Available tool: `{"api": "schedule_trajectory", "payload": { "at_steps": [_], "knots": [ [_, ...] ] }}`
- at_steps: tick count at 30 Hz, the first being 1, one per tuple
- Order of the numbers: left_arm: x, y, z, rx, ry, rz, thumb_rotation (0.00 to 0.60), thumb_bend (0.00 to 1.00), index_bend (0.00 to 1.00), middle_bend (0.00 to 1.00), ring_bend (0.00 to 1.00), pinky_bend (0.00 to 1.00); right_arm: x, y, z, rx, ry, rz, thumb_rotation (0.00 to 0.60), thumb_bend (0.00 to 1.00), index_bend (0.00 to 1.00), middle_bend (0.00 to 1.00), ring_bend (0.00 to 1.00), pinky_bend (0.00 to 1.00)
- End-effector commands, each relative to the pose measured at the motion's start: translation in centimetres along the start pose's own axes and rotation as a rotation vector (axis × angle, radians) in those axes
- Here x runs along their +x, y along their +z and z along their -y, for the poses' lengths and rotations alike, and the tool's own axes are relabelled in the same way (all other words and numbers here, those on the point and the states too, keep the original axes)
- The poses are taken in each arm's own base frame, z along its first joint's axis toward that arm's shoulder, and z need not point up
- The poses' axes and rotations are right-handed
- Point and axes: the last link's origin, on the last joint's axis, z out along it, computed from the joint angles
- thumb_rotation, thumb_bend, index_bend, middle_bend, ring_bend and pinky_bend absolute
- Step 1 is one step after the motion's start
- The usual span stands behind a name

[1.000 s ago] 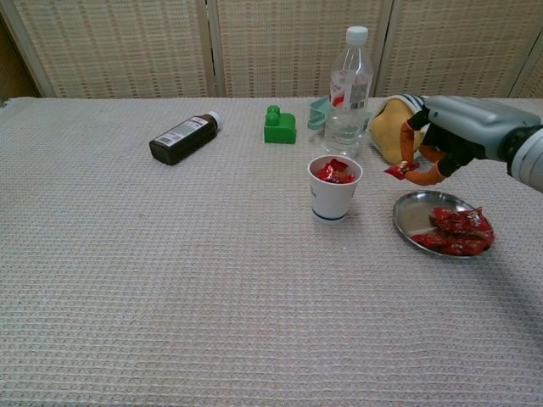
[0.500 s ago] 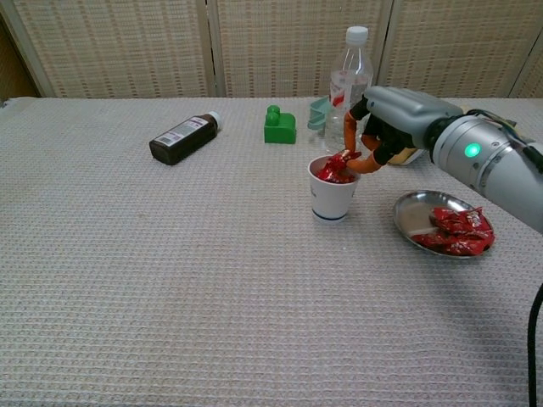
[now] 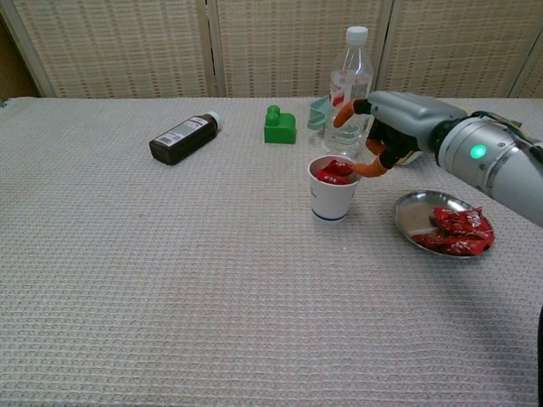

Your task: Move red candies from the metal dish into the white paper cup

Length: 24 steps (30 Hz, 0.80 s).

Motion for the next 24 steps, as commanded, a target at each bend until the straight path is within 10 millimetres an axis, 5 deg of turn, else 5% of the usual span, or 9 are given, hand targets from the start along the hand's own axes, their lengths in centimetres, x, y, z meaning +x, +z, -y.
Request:
{"api": "schedule_trajectory", "payload": {
  "at_steps": [1,4,7,11,14,20,24],
  "knots": [
    [0.0,0.0,0.0,-0.002,0.002,0.001,0.600,0.46,0.02,0.17,0.15,0.29,0.8,-0.7,-0.6,-0.003,0.005,-0.024,0.600,0.24,0.18,0.91,0.83,1.00],
    [0.0,0.0,0.0,0.000,0.005,-0.001,0.600,0.46,0.02,0.17,0.15,0.29,1.6,-2.1,-1.7,-0.011,0.017,-0.064,0.600,0.24,0.16,0.90,0.81,1.00],
    [0.0,0.0,-0.1,0.001,0.008,-0.007,0.600,0.46,0.02,0.17,0.15,0.29,1.9,-4.9,-3.8,-0.030,0.021,-0.100,0.600,0.24,0.11,0.72,0.65,0.97],
    [0.0,0.1,0.0,0.001,0.016,-0.036,0.600,0.47,0.02,0.09,0.09,0.27,1.6,-11.4,-8.3,-0.086,-0.092,-0.175,0.600,0.23,0.01,0.31,0.23,0.55],
    [0.1,0.2,0.0,0.005,0.017,-0.061,0.600,0.46,0.01,0.05,0.05,0.23,0.9,-16.9,-11.5,-0.160,-0.198,-0.237,0.600,0.21,0.00,0.12,0.05,0.33],
    [-0.4,0.7,0.0,0.018,0.047,-0.063,0.600,0.46,0.00,0.05,0.05,0.16,0.9,-24.3,-15.6,-0.282,-0.356,-0.277,0.600,0.20,0.00,0.04,0.00,0.23],
    [-0.7,1.2,-0.5,0.020,0.063,-0.065,0.600,0.46,0.00,0.05,0.05,0.16,2.7,-24.9,-15.8,-0.281,-0.307,-0.331,0.600,0.19,0.00,0.04,0.00,0.22]
  ]
}}
